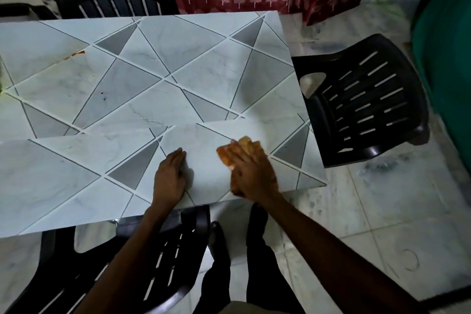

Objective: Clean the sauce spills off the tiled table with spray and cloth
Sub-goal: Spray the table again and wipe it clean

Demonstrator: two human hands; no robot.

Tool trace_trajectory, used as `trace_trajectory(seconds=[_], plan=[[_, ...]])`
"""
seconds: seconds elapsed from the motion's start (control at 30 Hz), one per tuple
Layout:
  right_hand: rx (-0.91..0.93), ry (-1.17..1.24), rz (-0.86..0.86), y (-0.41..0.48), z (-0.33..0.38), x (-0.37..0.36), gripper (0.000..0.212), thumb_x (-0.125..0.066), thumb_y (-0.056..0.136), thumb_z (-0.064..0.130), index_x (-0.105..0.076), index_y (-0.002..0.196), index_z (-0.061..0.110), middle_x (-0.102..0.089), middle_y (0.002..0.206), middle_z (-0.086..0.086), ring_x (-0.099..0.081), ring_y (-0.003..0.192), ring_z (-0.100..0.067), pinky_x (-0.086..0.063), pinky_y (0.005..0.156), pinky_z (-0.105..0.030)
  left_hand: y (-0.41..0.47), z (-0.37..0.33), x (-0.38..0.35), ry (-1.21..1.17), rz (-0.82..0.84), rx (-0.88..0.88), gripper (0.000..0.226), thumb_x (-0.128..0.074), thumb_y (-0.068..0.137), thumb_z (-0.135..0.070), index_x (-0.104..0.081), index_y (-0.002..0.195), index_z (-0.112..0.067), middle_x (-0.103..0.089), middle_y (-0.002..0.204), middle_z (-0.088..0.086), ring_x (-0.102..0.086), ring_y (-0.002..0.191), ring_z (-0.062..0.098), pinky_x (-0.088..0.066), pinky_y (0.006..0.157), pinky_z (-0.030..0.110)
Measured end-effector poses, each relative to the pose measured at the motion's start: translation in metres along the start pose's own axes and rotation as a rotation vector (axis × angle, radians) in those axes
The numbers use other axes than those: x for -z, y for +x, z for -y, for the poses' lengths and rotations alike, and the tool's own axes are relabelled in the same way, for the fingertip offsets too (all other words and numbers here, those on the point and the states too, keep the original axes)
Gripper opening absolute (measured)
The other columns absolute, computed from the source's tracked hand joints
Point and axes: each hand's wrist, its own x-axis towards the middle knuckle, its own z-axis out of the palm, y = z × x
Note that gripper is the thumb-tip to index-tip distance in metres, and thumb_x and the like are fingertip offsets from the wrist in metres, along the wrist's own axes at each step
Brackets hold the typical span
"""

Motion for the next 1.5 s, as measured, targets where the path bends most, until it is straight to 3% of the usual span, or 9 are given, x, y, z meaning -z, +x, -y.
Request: trace_trajectory(seconds=[0.23, 0.37, 0.5, 0.67, 0.9, 1.03, 1.13, 1.27, 1.5], plan=[[0.346, 0.151, 0.024, -0.062, 0.015, -0.031, 0.048, -0.048, 0.1, 0.032, -0.048, 0.148, 0.031, -0.035, 0.161, 0.009, -0.018, 0.155, -0.023, -0.014, 0.124, -0.054, 0.014, -0.013, 0.018, -0.044, 0.018, 0.007, 0.053, -0.046, 0.078, -0.029, -0.069, 0.114, 0.003, -0.065, 0.122, 0.022, -0.062, 0.114, 0.037, -0.045, 0.102, 0.039], [0.081, 0.311, 0.002, -0.087, -0.026, -0.016, 0.049, -0.047, 0.099, 0.03, -0.048, 0.148, 0.032, -0.032, 0.16, 0.013, -0.011, 0.154, -0.005, -0.008, 0.126, -0.043, 0.016, -0.027, 0.009, -0.003, -0.033, -0.029, 0.057, -0.042, 0.078, -0.043, -0.069, 0.113, -0.006, -0.066, 0.12, 0.014, -0.064, 0.104, 0.037, -0.053, 0.09, 0.043], [-0.215, 0.306, -0.058, -0.087, -0.068, -0.002, 0.052, -0.031, 0.1, 0.041, -0.047, 0.148, 0.032, -0.04, 0.158, 0.009, -0.024, 0.152, -0.016, -0.017, 0.123, -0.049, 0.018, -0.055, -0.018, 0.004, 0.004, -0.105, 0.058, -0.047, 0.081, -0.046, -0.065, 0.12, -0.007, -0.059, 0.132, 0.016, -0.057, 0.115, 0.04, -0.05, 0.094, 0.047], [-0.139, 0.192, -0.087, -0.067, -0.071, 0.006, 0.058, -0.036, 0.096, 0.036, -0.04, 0.152, 0.027, -0.043, 0.157, -0.003, -0.031, 0.148, -0.027, -0.018, 0.12, -0.051, 0.028, -0.083, -0.044, 0.032, -0.003, -0.091, 0.062, -0.048, 0.08, -0.041, -0.059, 0.127, -0.003, -0.052, 0.137, 0.021, -0.049, 0.123, 0.043, -0.044, 0.1, 0.05], [-0.519, 0.16, -0.211, -0.073, -0.148, 0.007, 0.053, -0.028, 0.104, 0.041, -0.035, 0.155, 0.032, -0.031, 0.163, 0.008, -0.03, 0.148, -0.033, -0.029, 0.117, -0.054, 0.035, -0.097, -0.05, 0.082, -0.058, -0.012, 0.056, -0.054, 0.076, -0.035, -0.059, 0.125, -0.008, -0.05, 0.135, 0.017, -0.046, 0.121, 0.04, -0.042, 0.097, 0.048], [-0.338, 0.087, -0.27, -0.088, -0.156, 0.008, 0.052, -0.026, 0.106, 0.04, -0.038, 0.154, 0.024, -0.033, 0.162, 0.004, -0.036, 0.143, -0.033, -0.03, 0.115, -0.053, 0.039, -0.103, -0.052, 0.096, -0.092, 0.037, 0.05, -0.054, 0.076, -0.038, -0.061, 0.119, -0.013, -0.051, 0.13, 0.013, -0.047, 0.117, 0.039, -0.043, 0.091, 0.048], [-0.058, -0.024, -0.314, -0.093, -0.133, -0.003, 0.055, -0.044, 0.097, 0.035, -0.046, 0.15, 0.021, -0.042, 0.158, -0.004, -0.04, 0.144, -0.032, -0.021, 0.12, -0.057, 0.041, -0.107, -0.056, 0.102, -0.132, 0.069, 0.045, -0.056, 0.076, -0.036, -0.061, 0.115, -0.013, -0.051, 0.126, 0.013, -0.047, 0.115, 0.039, -0.043, 0.088, 0.049], [0.203, -0.047, -0.308, -0.088, -0.111, -0.024, 0.059, -0.068, 0.085, 0.036, -0.059, 0.141, 0.021, -0.053, 0.149, -0.007, -0.046, 0.14, -0.037, -0.034, 0.111, -0.062, 0.048, -0.108, -0.063, 0.155, -0.155, 0.113, 0.034, -0.068, 0.083, -0.024, -0.061, 0.114, -0.012, -0.051, 0.123, 0.017, -0.047, 0.113, 0.042, -0.043, 0.086, 0.05], [0.341, -0.099, -0.189, -0.112, -0.219, 0.003, 0.07, -0.07, 0.093, 0.045, -0.043, 0.147, 0.01, -0.05, 0.149, -0.018, -0.045, 0.138, -0.044, -0.039, 0.107, -0.065, 0.054, -0.112, -0.066, 0.172, -0.186, 0.168, 0.028, -0.066, 0.087, -0.023, -0.063, 0.111, -0.011, -0.052, 0.122, 0.017, -0.047, 0.112, 0.042, -0.043, 0.085, 0.048]])
